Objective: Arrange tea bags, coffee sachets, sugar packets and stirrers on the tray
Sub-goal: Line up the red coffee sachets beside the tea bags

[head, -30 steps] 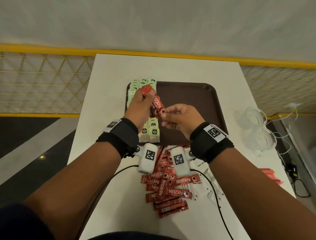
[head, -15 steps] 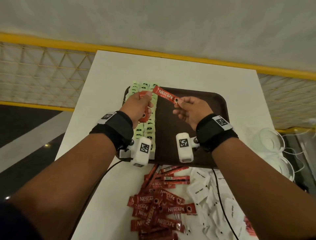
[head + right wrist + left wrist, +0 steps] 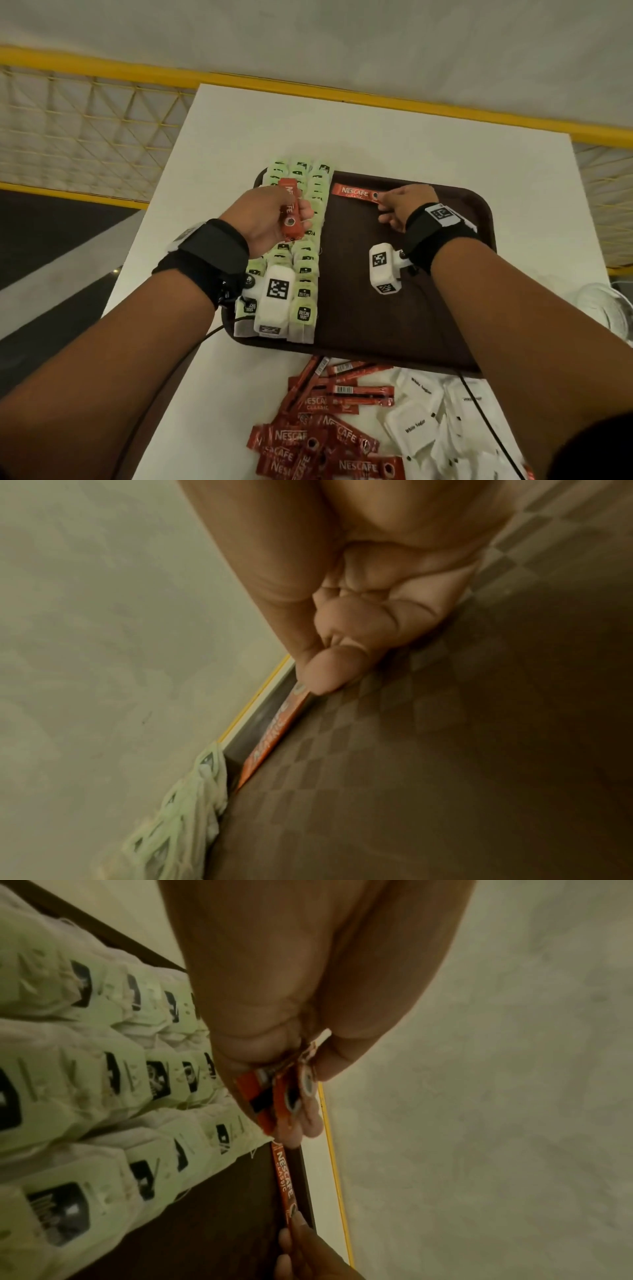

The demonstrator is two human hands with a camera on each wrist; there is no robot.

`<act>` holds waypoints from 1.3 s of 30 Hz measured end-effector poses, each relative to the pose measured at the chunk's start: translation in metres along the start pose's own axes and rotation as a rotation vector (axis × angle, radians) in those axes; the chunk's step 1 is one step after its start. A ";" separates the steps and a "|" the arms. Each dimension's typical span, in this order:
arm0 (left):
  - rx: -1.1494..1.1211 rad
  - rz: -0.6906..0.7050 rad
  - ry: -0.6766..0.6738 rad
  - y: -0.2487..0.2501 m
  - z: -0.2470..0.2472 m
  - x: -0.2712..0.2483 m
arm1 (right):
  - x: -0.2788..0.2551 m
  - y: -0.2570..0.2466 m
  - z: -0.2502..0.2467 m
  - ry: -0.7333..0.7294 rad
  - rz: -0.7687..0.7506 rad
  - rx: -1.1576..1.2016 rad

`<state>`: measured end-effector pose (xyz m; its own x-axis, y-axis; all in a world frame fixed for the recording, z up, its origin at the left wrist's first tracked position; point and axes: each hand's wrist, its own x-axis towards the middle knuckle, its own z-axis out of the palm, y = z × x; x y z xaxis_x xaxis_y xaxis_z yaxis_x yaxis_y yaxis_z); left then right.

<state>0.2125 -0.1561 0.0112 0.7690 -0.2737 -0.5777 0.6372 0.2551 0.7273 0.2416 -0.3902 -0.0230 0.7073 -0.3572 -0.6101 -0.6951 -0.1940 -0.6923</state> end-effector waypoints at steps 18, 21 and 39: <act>0.588 0.218 0.028 -0.018 0.002 -0.003 | -0.029 -0.011 0.008 -0.206 -0.436 -0.221; 0.642 0.256 0.022 -0.017 0.004 -0.001 | -0.042 -0.015 0.009 -0.427 -0.445 -0.229; 0.426 0.349 0.133 -0.022 0.021 0.006 | -0.076 0.011 0.035 -0.475 -0.323 0.171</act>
<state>0.2017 -0.1830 -0.0006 0.9477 -0.1144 -0.2980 0.2882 -0.0946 0.9529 0.1846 -0.3335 0.0025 0.8869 0.1503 -0.4368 -0.4327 -0.0605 -0.8995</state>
